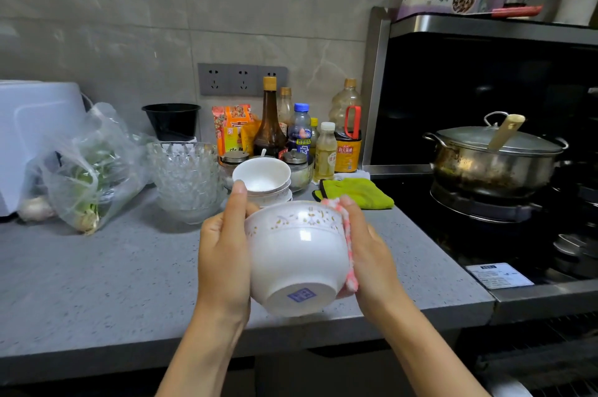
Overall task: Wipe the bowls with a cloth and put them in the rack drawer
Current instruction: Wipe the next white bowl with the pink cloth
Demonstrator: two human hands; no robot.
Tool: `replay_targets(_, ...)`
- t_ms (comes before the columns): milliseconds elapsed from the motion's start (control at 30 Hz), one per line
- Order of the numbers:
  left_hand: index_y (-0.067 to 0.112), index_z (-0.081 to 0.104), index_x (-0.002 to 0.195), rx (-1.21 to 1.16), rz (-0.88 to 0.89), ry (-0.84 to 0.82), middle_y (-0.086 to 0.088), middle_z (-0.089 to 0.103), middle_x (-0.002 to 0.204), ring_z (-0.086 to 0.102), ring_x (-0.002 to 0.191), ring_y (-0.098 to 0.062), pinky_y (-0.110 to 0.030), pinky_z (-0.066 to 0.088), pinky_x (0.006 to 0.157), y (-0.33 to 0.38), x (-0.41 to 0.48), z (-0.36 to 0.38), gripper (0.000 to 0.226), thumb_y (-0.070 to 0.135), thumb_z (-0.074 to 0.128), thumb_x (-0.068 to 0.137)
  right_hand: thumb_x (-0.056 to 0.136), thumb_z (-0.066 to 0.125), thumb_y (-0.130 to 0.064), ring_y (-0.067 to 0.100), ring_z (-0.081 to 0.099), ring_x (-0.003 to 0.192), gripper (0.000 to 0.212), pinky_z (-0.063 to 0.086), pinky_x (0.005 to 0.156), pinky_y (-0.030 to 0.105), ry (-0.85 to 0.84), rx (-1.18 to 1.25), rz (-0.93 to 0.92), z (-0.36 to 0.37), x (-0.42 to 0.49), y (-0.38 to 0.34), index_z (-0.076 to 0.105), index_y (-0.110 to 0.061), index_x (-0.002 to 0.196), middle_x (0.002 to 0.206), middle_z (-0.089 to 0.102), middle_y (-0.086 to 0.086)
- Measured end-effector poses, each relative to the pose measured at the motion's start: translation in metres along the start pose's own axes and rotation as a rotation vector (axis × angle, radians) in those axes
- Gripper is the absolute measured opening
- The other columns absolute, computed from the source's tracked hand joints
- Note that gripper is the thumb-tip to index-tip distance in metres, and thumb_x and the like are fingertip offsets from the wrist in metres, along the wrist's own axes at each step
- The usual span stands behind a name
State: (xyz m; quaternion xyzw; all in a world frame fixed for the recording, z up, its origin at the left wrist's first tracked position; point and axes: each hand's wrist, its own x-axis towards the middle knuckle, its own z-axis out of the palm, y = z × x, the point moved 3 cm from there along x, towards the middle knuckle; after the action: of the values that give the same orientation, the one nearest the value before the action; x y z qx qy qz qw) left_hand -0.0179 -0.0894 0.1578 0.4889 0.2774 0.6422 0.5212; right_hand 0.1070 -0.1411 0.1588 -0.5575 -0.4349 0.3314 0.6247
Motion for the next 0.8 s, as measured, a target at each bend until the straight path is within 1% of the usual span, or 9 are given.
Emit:
replay_targets(67, 0.024, 0.044, 0.033, -0.024, -0.018, -0.020, 0.002, 0.043, 0.036, 0.044, 0.032, -0.007, -0.013, 0.032, 0.035, -0.002, 0.001, -0.002, 0.065, 0.037, 0.041, 0.097, 0.096, 0.035, -0.048, 0.004, 0.059, 0.046, 0.060, 0.051, 0.059, 0.029, 0.038, 0.032, -0.008, 0.000, 0.001, 0.002, 0.066, -0.044, 0.044, 0.046, 0.061, -0.006)
replay_targets(167, 0.016, 0.057, 0.045, 0.022, -0.022, -0.085, 0.000, 0.050, 0.042, 0.050, 0.038, -0.010, -0.015, 0.038, 0.039, -0.007, 0.003, -0.004, 0.058, 0.040, 0.041, 0.095, 0.095, 0.046, -0.048, 0.024, 0.051, 0.055, 0.060, 0.036, 0.046, 0.023, 0.067, 0.089, -0.083, -0.004, 0.002, 0.002, 0.063, -0.022, 0.043, 0.058, 0.052, 0.017)
replay_targets(267, 0.003, 0.065, 0.061, 0.170, 0.003, -0.187, -0.004, 0.058, 0.049, 0.056, 0.047, -0.006, -0.011, 0.042, 0.047, -0.005, 0.007, -0.005, 0.058, 0.041, 0.038, 0.094, 0.098, 0.042, -0.041, 0.027, 0.046, 0.059, 0.059, 0.032, 0.042, 0.022, 0.057, 0.080, -0.127, -0.009, 0.004, -0.002, 0.067, -0.016, 0.050, 0.056, 0.050, 0.015)
replay_targets(333, 0.007, 0.068, 0.060, 0.260, 0.066, -0.294, -0.004, 0.064, 0.056, 0.059, 0.055, -0.005, -0.011, 0.044, 0.056, 0.002, 0.009, -0.002, 0.063, 0.049, 0.036, 0.094, 0.100, 0.038, -0.035, 0.024, 0.049, 0.052, 0.062, 0.033, 0.044, 0.022, 0.009, 0.042, -0.178, -0.010, 0.006, -0.004, 0.068, 0.010, 0.071, 0.048, 0.053, 0.007)
replay_targets(400, 0.011, 0.069, 0.061, 0.388, 0.155, -0.384, -0.002, 0.067, 0.062, 0.061, 0.059, -0.009, -0.018, 0.044, 0.057, 0.010, 0.010, 0.004, 0.065, 0.057, 0.037, 0.094, 0.099, 0.038, -0.034, 0.012, 0.047, 0.036, 0.069, 0.032, 0.039, 0.016, -0.027, -0.017, -0.243, -0.009, 0.006, -0.005, 0.052, 0.025, 0.069, 0.039, 0.044, 0.012)
replay_targets(533, 0.006, 0.042, 0.049, 0.580, 0.275, -0.446, 0.000, 0.043, 0.043, 0.038, 0.042, -0.016, -0.032, 0.029, 0.047, 0.012, 0.008, 0.017, 0.071, 0.066, 0.039, 0.085, 0.098, 0.040, -0.034, 0.010, 0.034, 0.025, 0.066, 0.024, 0.032, 0.017, -0.008, -0.120, -0.346, -0.004, 0.004, -0.010, 0.036, -0.003, 0.040, 0.030, 0.033, 0.004)
replay_targets(633, 0.013, 0.031, 0.043, 0.543, 0.320, -0.349, 0.000, 0.032, 0.040, 0.030, 0.041, -0.014, -0.028, 0.022, 0.044, 0.008, 0.005, 0.017, 0.068, 0.059, 0.041, 0.092, 0.094, 0.038, -0.044, 0.021, 0.046, 0.033, 0.069, 0.044, 0.046, 0.024, -0.007, -0.114, -0.386, -0.002, 0.001, -0.009, 0.040, 0.001, 0.041, 0.030, 0.037, 0.014)
replay_targets(700, 0.012, 0.030, 0.042, 0.436, 0.257, -0.227, -0.004, 0.033, 0.042, 0.032, 0.042, -0.018, -0.029, 0.022, 0.044, 0.003, 0.004, 0.014, 0.061, 0.055, 0.042, 0.085, 0.097, 0.036, -0.053, 0.016, 0.055, 0.045, 0.074, 0.044, 0.057, 0.014, 0.023, -0.099, -0.363, -0.002, 0.001, 0.000, 0.057, 0.007, 0.060, 0.043, 0.048, 0.021)
replay_targets(800, -0.008, 0.033, 0.052, 0.262, 0.165, -0.037, -0.012, 0.039, 0.049, 0.035, 0.048, -0.021, -0.034, 0.025, 0.048, -0.009, 0.001, 0.010, 0.070, 0.054, 0.042, 0.083, 0.093, 0.027, -0.061, 0.000, 0.062, 0.087, 0.054, 0.049, 0.077, 0.024, 0.053, -0.232, -0.436, 0.005, -0.005, 0.012, 0.066, -0.026, 0.105, 0.089, 0.067, -0.014)
